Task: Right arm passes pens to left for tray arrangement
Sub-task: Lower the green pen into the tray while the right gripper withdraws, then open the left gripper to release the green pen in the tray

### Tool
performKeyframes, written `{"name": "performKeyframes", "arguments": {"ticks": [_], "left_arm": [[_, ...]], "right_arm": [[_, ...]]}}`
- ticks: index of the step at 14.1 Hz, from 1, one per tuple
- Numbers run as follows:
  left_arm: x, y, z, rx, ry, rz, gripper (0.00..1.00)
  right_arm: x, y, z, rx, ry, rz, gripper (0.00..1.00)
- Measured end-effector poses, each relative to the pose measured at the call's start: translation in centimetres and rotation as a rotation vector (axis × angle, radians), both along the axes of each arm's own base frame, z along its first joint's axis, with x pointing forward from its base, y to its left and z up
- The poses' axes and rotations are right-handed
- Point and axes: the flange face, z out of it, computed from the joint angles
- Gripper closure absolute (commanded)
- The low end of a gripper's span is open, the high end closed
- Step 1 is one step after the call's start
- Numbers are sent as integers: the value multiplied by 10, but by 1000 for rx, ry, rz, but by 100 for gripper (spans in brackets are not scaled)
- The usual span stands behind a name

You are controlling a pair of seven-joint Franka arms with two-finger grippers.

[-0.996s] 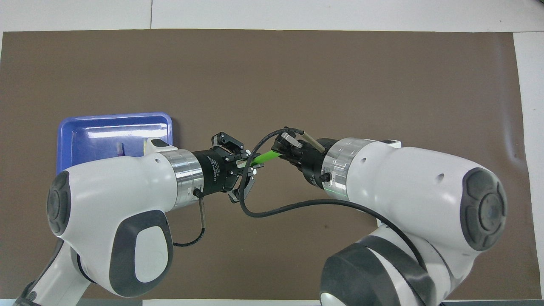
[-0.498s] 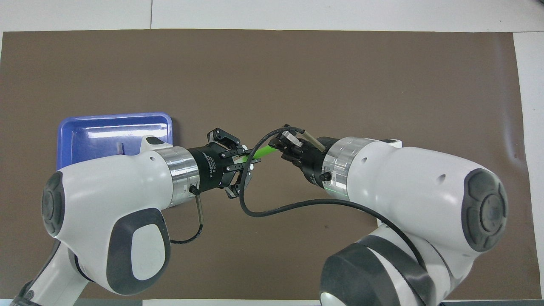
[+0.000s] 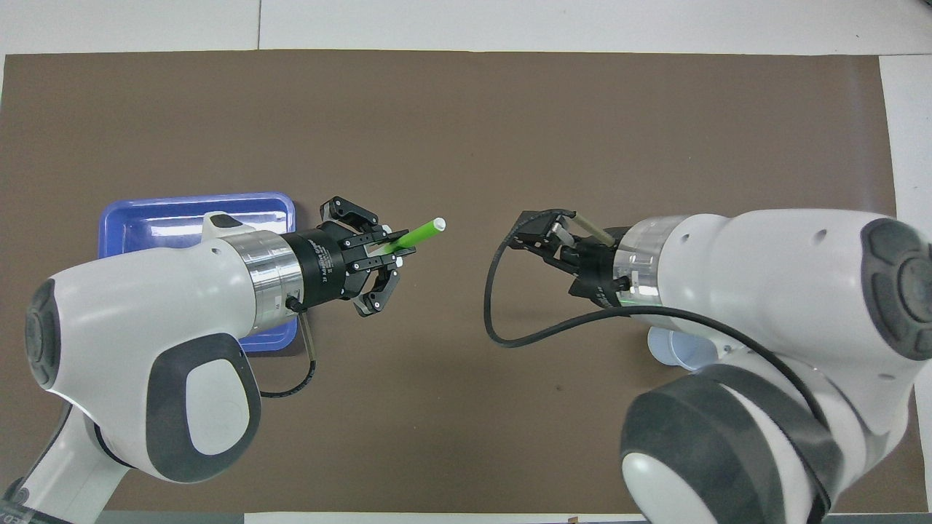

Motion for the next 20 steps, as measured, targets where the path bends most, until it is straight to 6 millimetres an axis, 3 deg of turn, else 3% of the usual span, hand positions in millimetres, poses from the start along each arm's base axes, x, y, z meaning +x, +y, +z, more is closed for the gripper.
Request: {"name": "performKeyframes", "arguments": {"ticks": [3, 6, 8, 10, 12, 14, 17, 20], "left_arm": [[18, 47, -13, 76, -57, -192, 100], [36, 123, -30, 180, -141, -436, 100], [45, 165, -54, 283, -170, -605, 100], [54, 195, -82, 353, -209, -781, 100], [62, 233, -113, 431, -241, -993, 100], [68, 261, -140, 516, -262, -1225, 100], [88, 300, -162, 603, -283, -1481, 100], [102, 317, -185, 650, -260, -1641, 100]], "right_arm": [[11, -65, -1, -141, 27, 198, 0], [17, -125, 4, -297, 48, 368, 0], [19, -161, 5, -352, 62, 459, 0], [20, -193, 1, -392, 86, 508, 0], [20, -213, -2, -423, 104, 559, 0], [15, -234, -18, -422, 139, 564, 0], [15, -263, -28, -418, 141, 519, 0], [16, -276, -27, -418, 142, 493, 0]]}}
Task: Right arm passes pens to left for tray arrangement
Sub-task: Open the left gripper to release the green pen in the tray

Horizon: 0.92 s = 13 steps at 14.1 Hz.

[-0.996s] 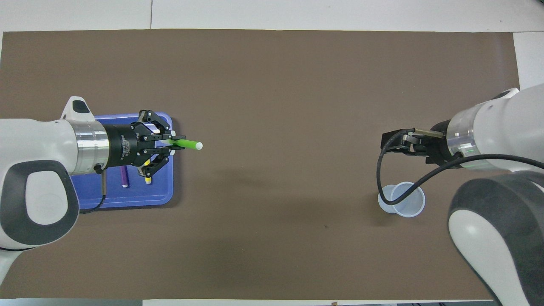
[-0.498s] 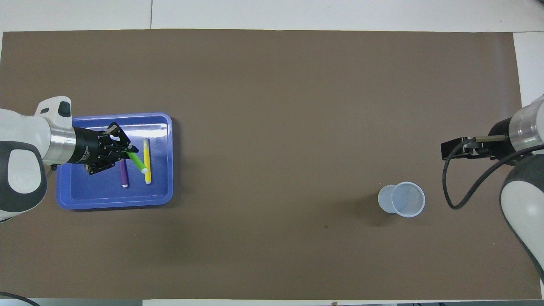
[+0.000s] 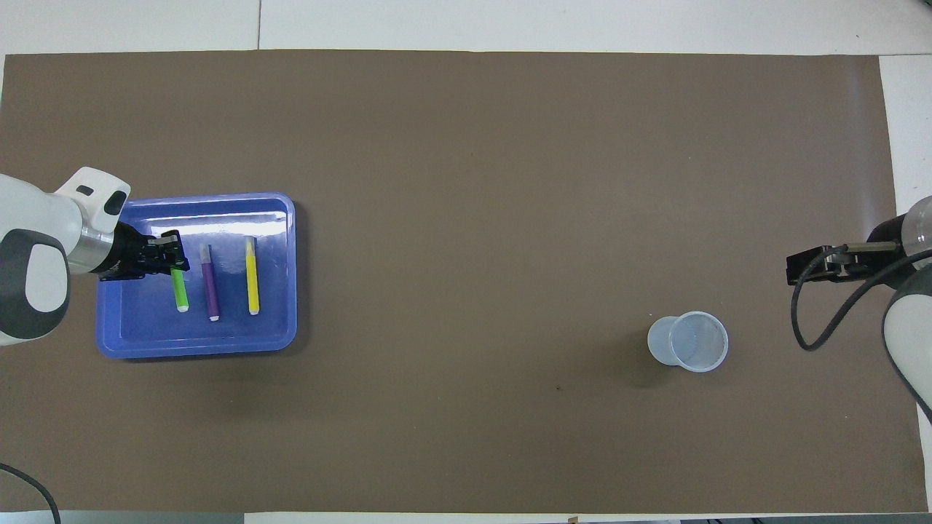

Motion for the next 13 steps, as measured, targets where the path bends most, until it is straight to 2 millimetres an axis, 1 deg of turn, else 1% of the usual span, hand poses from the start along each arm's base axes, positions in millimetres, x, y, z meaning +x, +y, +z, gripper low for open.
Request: {"name": "performKeyframes", "arguments": {"ticks": [2, 3, 6, 7, 9, 11, 13], "left_arm": [[2, 0, -10, 3, 6, -20, 100], [2, 0, -12, 2, 8, -22, 100], [-1, -1, -16, 1, 12, -23, 100], [-2, -1, -19, 1, 16, -24, 1], [-4, -2, -21, 0, 18, -28, 0], [-4, -2, -21, 0, 16, -30, 0], [-4, -2, -21, 0, 16, -31, 0]], "right_arm": [[2, 1, -2, -1, -2, 3, 0], [5, 3, -4, -2, 2, 7, 0], [20, -2, -13, -4, 26, -3, 0], [24, -7, -16, -4, 37, -12, 0], [25, -11, -18, -3, 68, -21, 0], [26, -4, -17, -3, 76, -10, 0], [28, -1, -12, -4, 69, -4, 0]]}}
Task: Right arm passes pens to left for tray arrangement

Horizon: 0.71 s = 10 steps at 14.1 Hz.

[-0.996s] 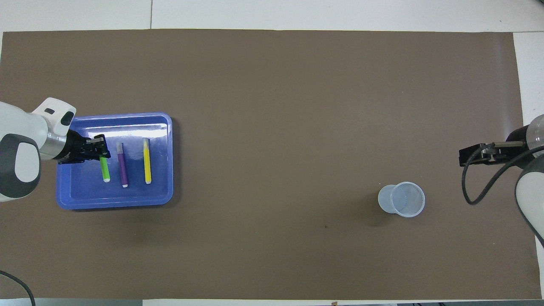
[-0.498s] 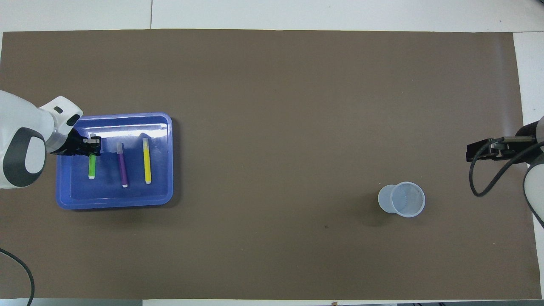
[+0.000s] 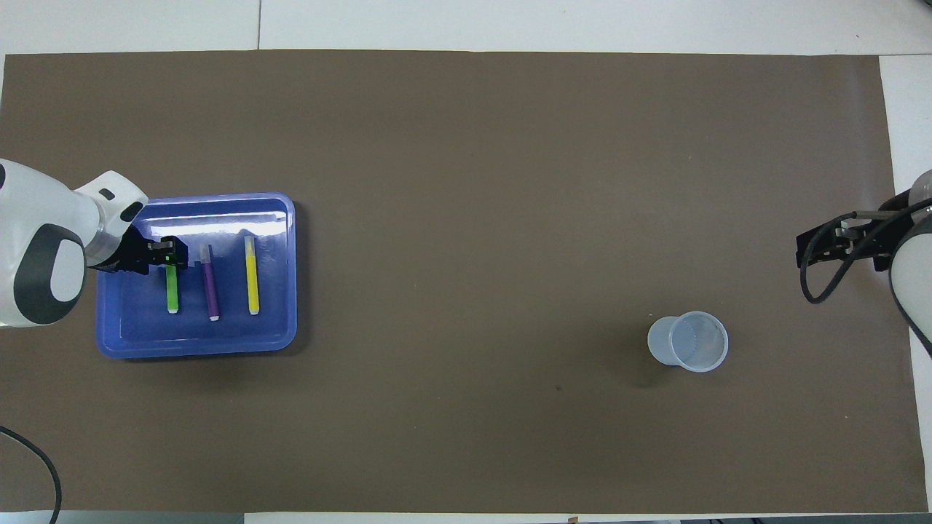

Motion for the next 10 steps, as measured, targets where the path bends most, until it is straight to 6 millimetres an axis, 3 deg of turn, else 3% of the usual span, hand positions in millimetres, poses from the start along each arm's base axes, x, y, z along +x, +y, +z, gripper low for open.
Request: {"name": "performKeyframes", "arguments": {"ticks": [4, 6, 10], "left_arm": [[2, -2, 3, 0, -6, -4, 0], [8, -6, 13, -2, -12, -8, 0], [26, -46, 53, -7, -26, -52, 0]], "right_arm": [[0, -4, 6, 0, -4, -8, 0], [0, -6, 6, 0, -5, -10, 0], [0, -9, 10, 0, -12, -13, 0]]}}
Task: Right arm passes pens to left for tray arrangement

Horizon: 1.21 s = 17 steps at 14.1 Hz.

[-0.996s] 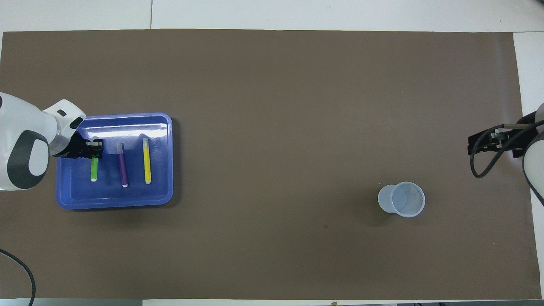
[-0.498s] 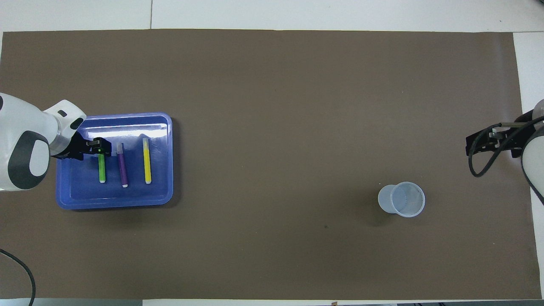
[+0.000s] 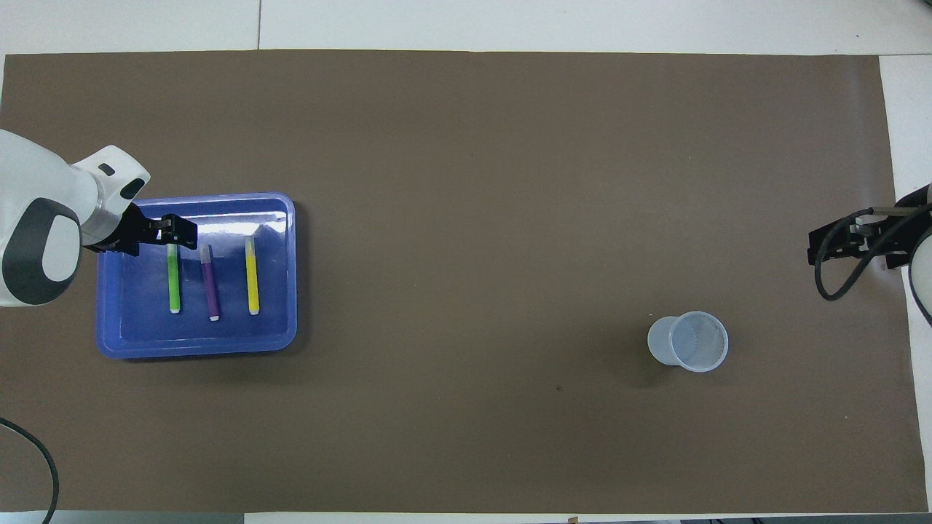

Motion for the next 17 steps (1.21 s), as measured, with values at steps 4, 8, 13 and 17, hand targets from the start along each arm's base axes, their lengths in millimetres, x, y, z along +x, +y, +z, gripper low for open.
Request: {"name": "performKeyframes", "arguments": {"ticks": [4, 8, 13, 17], "left_arm": [[1, -39, 14, 4, -21, -61, 0], [-5, -70, 22, 13, -19, -112, 0], [-34, -118, 79, 21, 23, -66, 0], [-79, -122, 178, 43, 8, -52, 0]], "right_arm": [[-1, -9, 5, 0, -7, -16, 0], [-13, -29, 27, 6, -33, -56, 0], [-14, -21, 33, 7, -44, -40, 0], [-14, -20, 33, 9, -44, -39, 0]]}}
